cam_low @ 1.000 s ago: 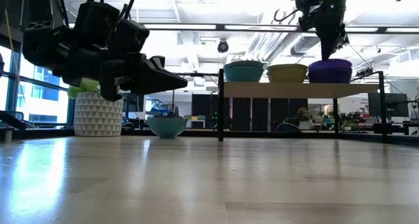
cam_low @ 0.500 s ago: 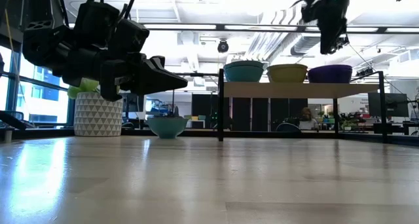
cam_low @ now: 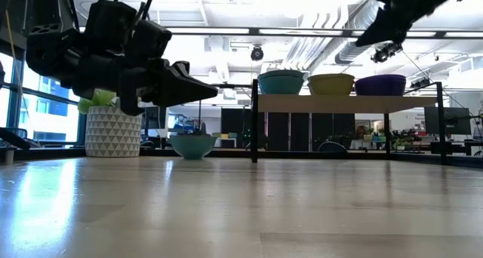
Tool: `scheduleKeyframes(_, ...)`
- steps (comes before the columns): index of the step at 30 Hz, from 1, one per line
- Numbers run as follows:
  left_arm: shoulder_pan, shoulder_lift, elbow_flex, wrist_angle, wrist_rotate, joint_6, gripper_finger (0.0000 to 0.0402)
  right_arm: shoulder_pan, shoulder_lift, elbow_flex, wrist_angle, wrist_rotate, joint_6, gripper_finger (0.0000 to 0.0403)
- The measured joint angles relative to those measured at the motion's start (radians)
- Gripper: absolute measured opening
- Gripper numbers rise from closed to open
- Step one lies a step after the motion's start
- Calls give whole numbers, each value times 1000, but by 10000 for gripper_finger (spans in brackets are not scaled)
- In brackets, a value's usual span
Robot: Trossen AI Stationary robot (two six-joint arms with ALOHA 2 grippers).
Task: Pick & Place Mini bowls
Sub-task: Stack the blue patterned bowl on the blue patterned bowls on the shelf
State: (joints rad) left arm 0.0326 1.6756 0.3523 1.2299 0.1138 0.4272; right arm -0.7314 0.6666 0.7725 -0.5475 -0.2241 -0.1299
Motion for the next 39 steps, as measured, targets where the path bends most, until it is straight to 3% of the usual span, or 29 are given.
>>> scheduleKeyframes(7,0,-70,1,0,-57,46,0,133,-175,-328,454,-73,52,3)
scheduleKeyframes(13,11,-191,3,-74,-108,92,0,226,-231,-476,681,-79,71,2)
scheduleKeyframes(21,115,-356,111,-594,-101,40,0,323,-242,-598,905,-50,51,1)
scheduleKeyframes(26,151,-367,247,-945,-87,89,5,370,-242,-681,1020,-18,78,2)
scheduleKeyframes(30,157,-363,377,-1211,-133,118,25,405,-242,-725,1072,-7,103,1)
scheduleKeyframes(39,157,-352,553,-1514,-178,119,80,443,-242,-728,1102,-6,95,2)
